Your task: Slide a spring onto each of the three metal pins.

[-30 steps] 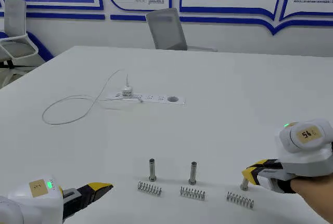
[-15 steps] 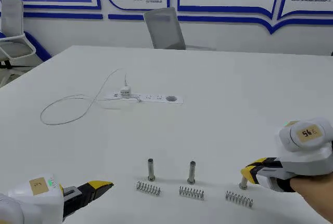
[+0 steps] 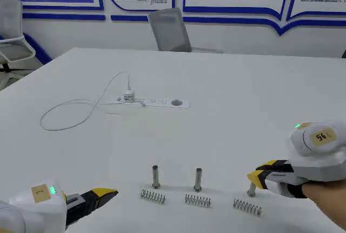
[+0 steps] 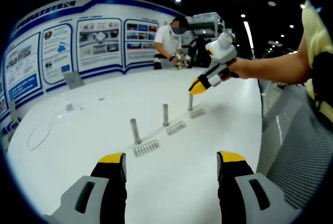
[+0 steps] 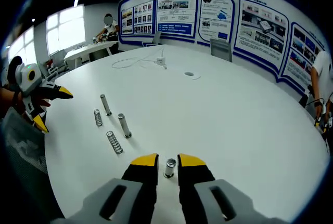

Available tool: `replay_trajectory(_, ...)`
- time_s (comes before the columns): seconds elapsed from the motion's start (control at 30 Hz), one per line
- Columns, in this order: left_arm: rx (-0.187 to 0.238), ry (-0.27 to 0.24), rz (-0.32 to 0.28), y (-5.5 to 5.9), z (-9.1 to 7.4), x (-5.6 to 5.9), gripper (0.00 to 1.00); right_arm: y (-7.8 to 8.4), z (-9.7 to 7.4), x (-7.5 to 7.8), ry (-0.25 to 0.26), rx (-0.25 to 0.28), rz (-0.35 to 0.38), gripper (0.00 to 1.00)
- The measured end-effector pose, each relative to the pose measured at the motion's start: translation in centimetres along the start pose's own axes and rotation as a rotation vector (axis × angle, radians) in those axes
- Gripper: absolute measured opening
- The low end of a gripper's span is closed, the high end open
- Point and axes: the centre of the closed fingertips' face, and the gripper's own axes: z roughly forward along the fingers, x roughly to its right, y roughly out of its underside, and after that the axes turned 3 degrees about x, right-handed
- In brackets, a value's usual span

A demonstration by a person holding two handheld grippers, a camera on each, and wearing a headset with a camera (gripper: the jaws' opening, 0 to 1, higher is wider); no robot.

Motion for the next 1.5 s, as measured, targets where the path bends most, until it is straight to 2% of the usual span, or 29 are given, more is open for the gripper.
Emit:
replay_trajectory(0.27,-0.001,0.008,0.006,-0.1,0.1,0.1,0.72,-0.1,-1.0,0.1,0.006,0.01,-0.013,0.16)
replay_trajectory(0.6,0.002,0.019,0.012,-0.4,0.3,0.3,0.72,0.9,-2.1,0.1,0.001,-0.006,-0.057,0.19)
replay_trajectory(0.7,0.001,0.019,0.012,-0.4,0.2,0.3,0.72,1.2,-2.3,-0.2,-0.022,-0.004,-0.065,0.19)
replay_trajectory(1.03,0.003,0.019,0.012,-0.4,0.4,0.2,0.72,2.7,-2.1,-1.1,-0.118,-0.048,-0.138,0.2)
replay_trajectory(1.07,0.003,0.02,0.011,-0.4,0.4,0.1,0.72,2.9,-1.9,-1.4,-0.143,-0.057,-0.147,0.2)
replay_trajectory(1.3,0.0,0.021,0.011,-0.3,0.6,0.1,0.72,4.6,-1.1,-2.3,-0.223,-0.115,-0.19,0.2)
replay_trajectory(1.5,-0.003,0.018,0.007,-0.2,0.6,0.0,0.72,5.4,-0.6,-2.6,-0.261,-0.142,-0.216,0.19)
